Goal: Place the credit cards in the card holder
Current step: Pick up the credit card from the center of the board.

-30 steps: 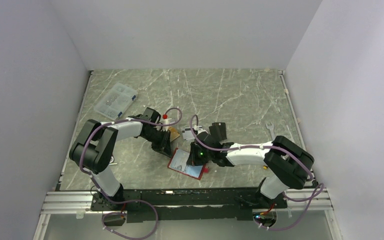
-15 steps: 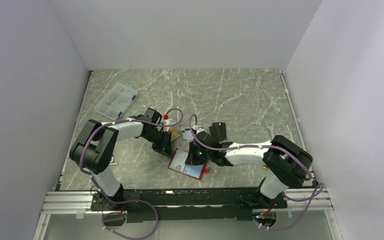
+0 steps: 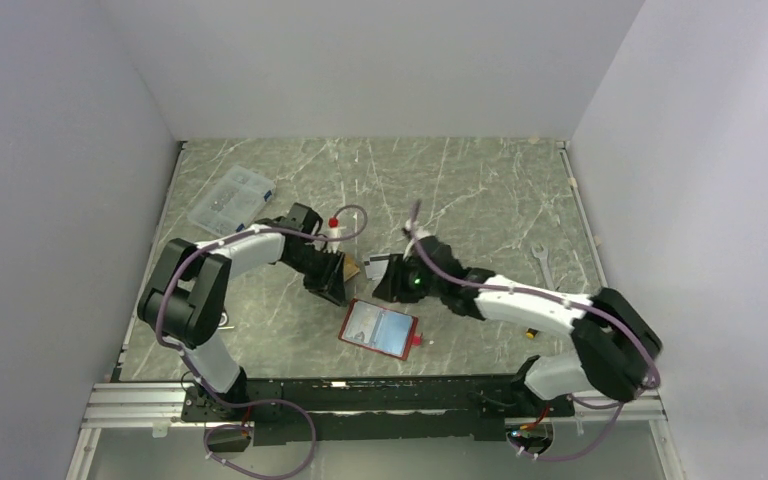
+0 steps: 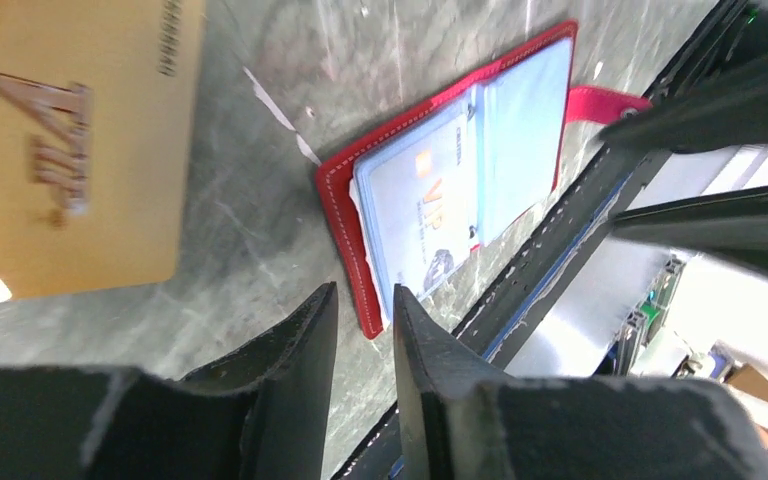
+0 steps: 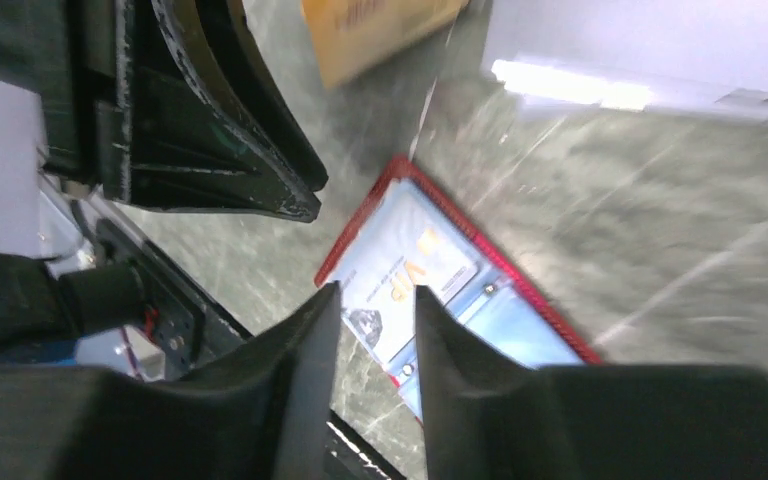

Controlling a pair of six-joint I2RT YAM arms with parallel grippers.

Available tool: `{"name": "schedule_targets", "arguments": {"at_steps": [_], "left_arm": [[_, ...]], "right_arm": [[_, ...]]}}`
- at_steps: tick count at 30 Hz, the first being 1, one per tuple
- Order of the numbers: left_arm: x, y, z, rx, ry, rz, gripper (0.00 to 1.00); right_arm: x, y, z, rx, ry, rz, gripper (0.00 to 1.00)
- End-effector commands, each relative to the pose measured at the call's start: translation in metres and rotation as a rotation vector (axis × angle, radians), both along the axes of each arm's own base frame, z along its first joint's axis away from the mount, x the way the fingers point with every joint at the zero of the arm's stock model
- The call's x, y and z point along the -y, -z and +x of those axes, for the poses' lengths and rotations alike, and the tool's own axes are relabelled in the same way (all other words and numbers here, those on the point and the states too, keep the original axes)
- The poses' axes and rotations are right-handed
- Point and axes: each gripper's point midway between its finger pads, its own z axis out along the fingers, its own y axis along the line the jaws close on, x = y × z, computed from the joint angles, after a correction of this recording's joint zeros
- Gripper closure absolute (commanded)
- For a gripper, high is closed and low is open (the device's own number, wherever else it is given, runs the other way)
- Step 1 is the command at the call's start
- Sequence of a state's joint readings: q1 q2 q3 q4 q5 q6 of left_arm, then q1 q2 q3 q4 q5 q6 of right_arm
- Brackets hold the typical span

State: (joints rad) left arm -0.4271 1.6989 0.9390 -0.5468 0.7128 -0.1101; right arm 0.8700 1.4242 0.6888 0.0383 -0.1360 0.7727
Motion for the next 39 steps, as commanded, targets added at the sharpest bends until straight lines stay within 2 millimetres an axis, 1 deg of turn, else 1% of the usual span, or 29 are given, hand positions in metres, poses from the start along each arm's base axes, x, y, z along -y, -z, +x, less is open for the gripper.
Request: {"name": "schedule_targets", "arguments": {"at_steps": [1,3,4,5,7,9,11,13,14,16,17,20,24,26,28,34,39], "left_arm": [[-0.008,-0.044,0.021,0.104,0.022,-0.046,0.66],[-0.010,-0.058,0.029,0.155,0.050,-0.040,0.63],[-0.009,-0.066,0.035,0.174,0.053,-0.041,0.58],[-0.006,-0.074,0.043,0.191,0.046,-0.044,0.55],[0.006,-0.090,0.059,0.195,0.023,-0.074,0.51],[0.024,-0.105,0.073,0.171,0.005,-0.135,0.47],[0.044,-0.113,0.085,0.149,-0.011,-0.199,0.44],[0.068,-0.116,0.099,0.172,-0.024,-0.271,0.42],[0.079,-0.114,0.100,0.160,-0.030,-0.301,0.40],[0.101,-0.106,0.098,0.116,-0.029,-0.331,0.39],[0.113,-0.099,0.098,0.093,-0.025,-0.340,0.38],[0.140,-0.089,0.098,0.074,-0.032,-0.356,0.40],[0.166,-0.079,0.107,0.074,-0.060,-0.336,0.44],[0.172,-0.071,0.113,0.092,-0.084,-0.304,0.45],[0.177,-0.062,0.115,0.091,-0.104,-0.277,0.47],[0.183,-0.037,0.117,0.097,-0.134,-0.192,0.49],[0.186,-0.026,0.113,0.088,-0.135,-0.166,0.50]], "right_arm": [[0.044,-0.044,0.036,0.105,0.110,0.009,0.57],[0.070,-0.052,0.051,0.135,0.173,-0.007,0.49],[0.084,-0.053,0.059,0.144,0.210,-0.024,0.46],[0.096,-0.053,0.066,0.150,0.240,-0.040,0.45],[0.117,-0.052,0.081,0.159,0.299,-0.057,0.45],[0.131,-0.051,0.093,0.168,0.341,-0.066,0.49],[0.137,-0.048,0.104,0.172,0.363,-0.077,0.57],[0.142,-0.041,0.113,0.165,0.383,-0.095,0.68],[0.144,-0.038,0.117,0.159,0.391,-0.094,0.74],[0.150,-0.034,0.122,0.151,0.418,-0.091,0.81],[0.153,-0.032,0.123,0.147,0.430,-0.085,0.82],[0.163,-0.025,0.126,0.135,0.462,-0.072,0.87],[0.167,-0.015,0.127,0.116,0.473,-0.068,0.89],[0.169,-0.008,0.127,0.096,0.474,-0.078,0.92],[0.169,-0.004,0.132,0.103,0.479,-0.072,0.95],[0.170,0.012,0.140,0.074,0.478,-0.076,0.98],[0.173,0.018,0.145,0.067,0.480,-0.081,0.99]]}}
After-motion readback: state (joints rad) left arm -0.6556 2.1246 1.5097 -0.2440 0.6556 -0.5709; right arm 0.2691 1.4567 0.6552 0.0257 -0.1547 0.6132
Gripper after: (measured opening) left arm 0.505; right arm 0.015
